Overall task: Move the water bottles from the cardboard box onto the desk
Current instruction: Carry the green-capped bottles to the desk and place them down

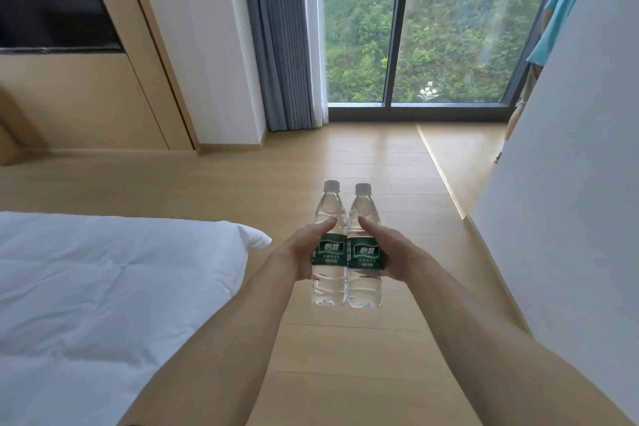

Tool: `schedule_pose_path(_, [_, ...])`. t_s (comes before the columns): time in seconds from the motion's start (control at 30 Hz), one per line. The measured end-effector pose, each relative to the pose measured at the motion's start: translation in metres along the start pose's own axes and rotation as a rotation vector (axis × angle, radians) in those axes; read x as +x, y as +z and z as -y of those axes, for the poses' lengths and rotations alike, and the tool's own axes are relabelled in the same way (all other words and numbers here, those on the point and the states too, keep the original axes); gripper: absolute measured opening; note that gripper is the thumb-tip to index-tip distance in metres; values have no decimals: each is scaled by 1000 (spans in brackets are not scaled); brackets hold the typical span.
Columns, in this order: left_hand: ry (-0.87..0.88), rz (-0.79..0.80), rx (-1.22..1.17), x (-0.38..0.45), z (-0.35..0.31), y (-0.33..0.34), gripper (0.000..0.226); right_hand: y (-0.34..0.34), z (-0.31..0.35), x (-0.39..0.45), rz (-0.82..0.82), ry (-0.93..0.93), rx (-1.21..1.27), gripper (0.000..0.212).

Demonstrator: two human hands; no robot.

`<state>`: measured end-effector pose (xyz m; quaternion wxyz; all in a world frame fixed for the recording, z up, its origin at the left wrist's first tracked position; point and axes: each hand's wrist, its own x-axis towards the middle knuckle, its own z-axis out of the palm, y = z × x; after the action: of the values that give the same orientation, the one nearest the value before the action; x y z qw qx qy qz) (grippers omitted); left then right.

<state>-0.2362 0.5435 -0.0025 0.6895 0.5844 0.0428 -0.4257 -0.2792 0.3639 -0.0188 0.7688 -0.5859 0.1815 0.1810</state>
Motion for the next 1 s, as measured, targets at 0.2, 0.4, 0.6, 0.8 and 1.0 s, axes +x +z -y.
schedule_pose_path(0.2, [39,-54,-78,37,-30,-19,55,0,28,55,76,8,-11,54])
schedule_pose_path(0.4, [22,-61,-97,92,-66,-62,55,4,58,130,77,1,-30,54])
schedule_pose_path(0.6, [22,-25,-161,167,-129,-121,54,17,110,235,48,-11,-60,56])
schedule_pose_path(0.8, [4,-18,-175,226,-204,-184,57,45,165,332,59,1,-70,57])
schedule_pose_path(1.0, [-28,-53,-116,271,-258,-231,58,60,202,409,56,-1,-65,59])
